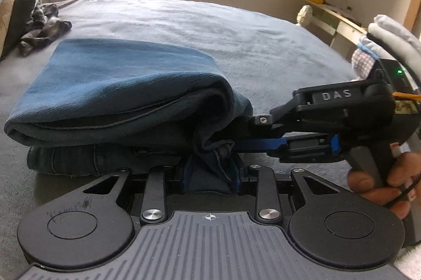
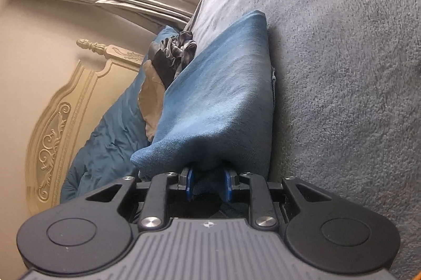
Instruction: Fold clothes
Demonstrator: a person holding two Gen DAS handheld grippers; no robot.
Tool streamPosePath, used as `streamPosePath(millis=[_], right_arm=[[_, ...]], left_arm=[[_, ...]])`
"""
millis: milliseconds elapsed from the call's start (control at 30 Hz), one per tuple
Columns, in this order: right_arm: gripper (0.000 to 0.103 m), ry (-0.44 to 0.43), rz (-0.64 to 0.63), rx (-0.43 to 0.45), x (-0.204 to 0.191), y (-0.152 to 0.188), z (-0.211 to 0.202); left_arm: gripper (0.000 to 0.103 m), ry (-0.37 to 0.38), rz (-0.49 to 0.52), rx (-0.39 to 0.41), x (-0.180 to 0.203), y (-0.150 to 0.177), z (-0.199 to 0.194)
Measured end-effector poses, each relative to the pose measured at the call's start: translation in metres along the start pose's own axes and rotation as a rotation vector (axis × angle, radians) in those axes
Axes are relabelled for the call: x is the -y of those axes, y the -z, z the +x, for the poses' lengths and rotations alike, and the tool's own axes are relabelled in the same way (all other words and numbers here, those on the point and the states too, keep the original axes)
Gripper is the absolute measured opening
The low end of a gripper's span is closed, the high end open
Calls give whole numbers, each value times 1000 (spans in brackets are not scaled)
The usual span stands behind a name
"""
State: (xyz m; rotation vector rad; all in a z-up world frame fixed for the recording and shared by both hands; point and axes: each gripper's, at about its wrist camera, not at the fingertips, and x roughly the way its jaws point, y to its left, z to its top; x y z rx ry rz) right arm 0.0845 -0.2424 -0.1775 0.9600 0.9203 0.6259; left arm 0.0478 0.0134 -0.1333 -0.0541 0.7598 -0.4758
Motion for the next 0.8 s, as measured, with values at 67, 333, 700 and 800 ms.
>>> streamPosePath(millis=[67, 333, 700, 800], right_arm=[[25, -7, 0, -7, -1, -2, 0], [25, -42, 17, -15, 1, -5, -2], [26, -91, 52, 39, 5, -1, 2], [26, -76, 18, 43, 3, -1, 3]], left_arm=[[29, -7, -14, 11, -2, 1, -2], [22, -62, 120, 69, 26, 2, -11], [22, -103, 104, 116, 14, -3, -7], [22, -120, 137, 100, 15, -1, -1]])
